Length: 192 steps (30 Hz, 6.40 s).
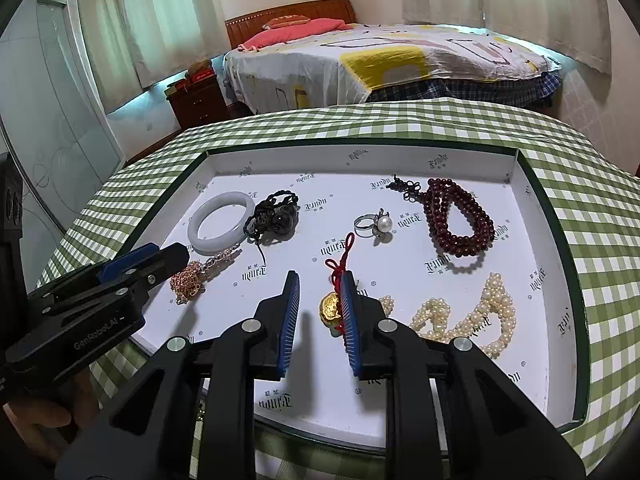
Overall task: Organize jewelry
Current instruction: 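Open both tools to release the chain and tassel in the tray, then withdraw both tools toward the red knot ornament and gold pearl brooch, then grasp the red knot ornament with the left tool while the right grasps the gold pearl brooch, then carry the red knot and pearl brooch into the tray with both tools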
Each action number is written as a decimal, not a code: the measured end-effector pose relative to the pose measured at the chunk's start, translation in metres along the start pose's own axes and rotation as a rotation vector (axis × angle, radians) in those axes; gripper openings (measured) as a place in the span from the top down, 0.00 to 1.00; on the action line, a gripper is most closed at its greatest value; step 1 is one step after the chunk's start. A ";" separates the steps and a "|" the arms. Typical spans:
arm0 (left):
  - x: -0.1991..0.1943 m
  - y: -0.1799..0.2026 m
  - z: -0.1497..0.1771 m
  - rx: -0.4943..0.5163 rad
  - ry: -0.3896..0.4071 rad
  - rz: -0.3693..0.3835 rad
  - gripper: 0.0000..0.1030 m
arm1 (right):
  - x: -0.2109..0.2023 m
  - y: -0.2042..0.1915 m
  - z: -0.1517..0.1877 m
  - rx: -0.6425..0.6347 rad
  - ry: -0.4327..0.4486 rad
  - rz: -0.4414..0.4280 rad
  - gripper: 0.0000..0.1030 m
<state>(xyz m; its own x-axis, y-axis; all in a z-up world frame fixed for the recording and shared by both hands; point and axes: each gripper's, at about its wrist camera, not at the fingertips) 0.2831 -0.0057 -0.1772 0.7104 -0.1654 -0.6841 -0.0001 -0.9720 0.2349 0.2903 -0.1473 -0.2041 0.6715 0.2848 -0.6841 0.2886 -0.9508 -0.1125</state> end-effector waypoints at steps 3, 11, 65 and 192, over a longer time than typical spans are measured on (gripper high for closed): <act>-0.001 -0.002 0.000 0.001 -0.005 -0.002 0.51 | -0.001 0.000 0.000 0.001 0.006 -0.003 0.69; -0.014 -0.004 0.000 -0.003 0.023 -0.009 0.45 | -0.024 0.002 -0.004 0.007 0.055 0.001 0.68; -0.043 0.040 0.081 0.108 -0.093 0.053 0.57 | -0.112 0.046 0.083 0.120 0.035 0.108 0.67; -0.074 0.077 -0.048 0.120 0.244 0.173 0.90 | -0.120 0.034 -0.044 0.023 0.299 0.097 0.70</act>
<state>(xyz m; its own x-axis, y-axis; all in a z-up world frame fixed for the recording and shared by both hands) 0.2641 -0.0600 -0.0757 0.8404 -0.2994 -0.4518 -0.2086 -0.9480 0.2402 0.2490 -0.2081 -0.0943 0.8669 0.2131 -0.4506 0.2006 -0.9767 -0.0759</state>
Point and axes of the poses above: each gripper's, at about its wrist camera, not at the fingertips, and x roughly the way its jaws point, y to its right, z to its underside, and after that the axes turned 6 degrees about -x, right-handed
